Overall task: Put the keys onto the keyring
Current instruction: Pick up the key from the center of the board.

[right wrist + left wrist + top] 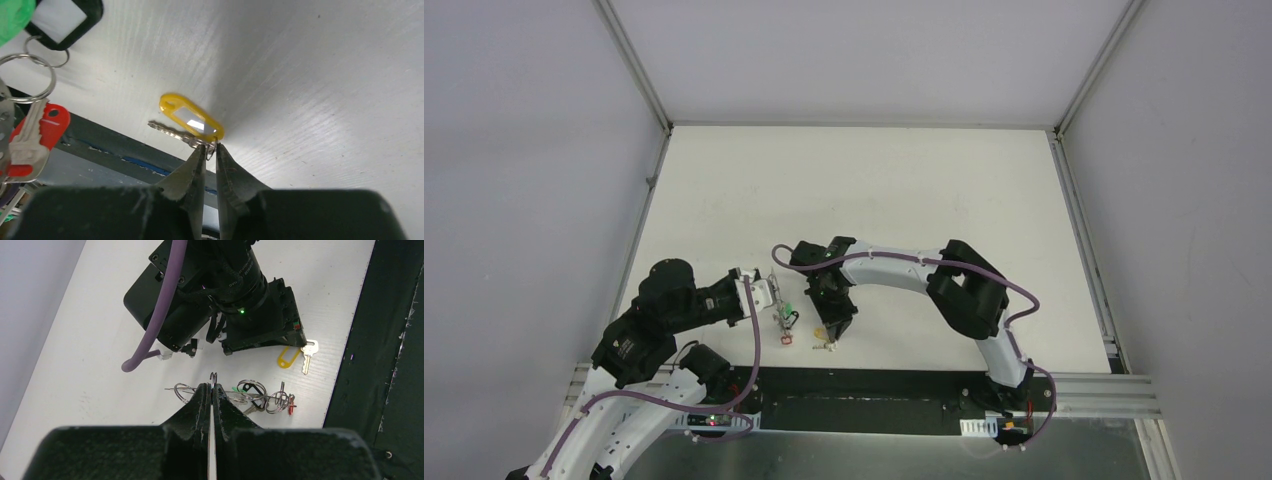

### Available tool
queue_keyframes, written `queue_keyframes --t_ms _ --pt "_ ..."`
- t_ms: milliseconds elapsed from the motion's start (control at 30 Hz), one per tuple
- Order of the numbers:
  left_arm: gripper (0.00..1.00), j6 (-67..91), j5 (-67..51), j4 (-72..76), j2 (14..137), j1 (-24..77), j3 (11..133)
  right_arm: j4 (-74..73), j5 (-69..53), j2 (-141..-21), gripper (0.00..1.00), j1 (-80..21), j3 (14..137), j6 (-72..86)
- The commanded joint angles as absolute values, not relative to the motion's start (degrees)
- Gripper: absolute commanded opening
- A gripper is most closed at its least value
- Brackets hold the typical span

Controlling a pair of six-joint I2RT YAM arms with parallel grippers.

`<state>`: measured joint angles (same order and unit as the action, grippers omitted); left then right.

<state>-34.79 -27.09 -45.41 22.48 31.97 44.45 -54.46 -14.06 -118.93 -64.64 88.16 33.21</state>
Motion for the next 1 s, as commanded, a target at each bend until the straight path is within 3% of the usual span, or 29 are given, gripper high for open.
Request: queue_keyframes --t_ms 0,267,533,967 --pt "0.00 -35.79 -28.18 -43.36 22.91 32.60 45.44 -56.54 -10.90 -119.06 0.13 -64.68 90.70 32.36" --pt "0.00 -36.00 -28.54 -43.45 23.10 32.59 45.44 -56.34 -10.24 -118.45 0.00 -64.75 91.36 31.90" --pt "0.00 -36.21 -29.51 -43.42 23.83 32.61 45.52 -57.07 -8.46 -112.80 0.00 -63.58 90.85 29.68" --pt "0.00 -37.75 -38.56 -39.85 29.90 32.56 46.14 -49.62 1.53 -90.63 0.00 -57.24 83.17 16.96"
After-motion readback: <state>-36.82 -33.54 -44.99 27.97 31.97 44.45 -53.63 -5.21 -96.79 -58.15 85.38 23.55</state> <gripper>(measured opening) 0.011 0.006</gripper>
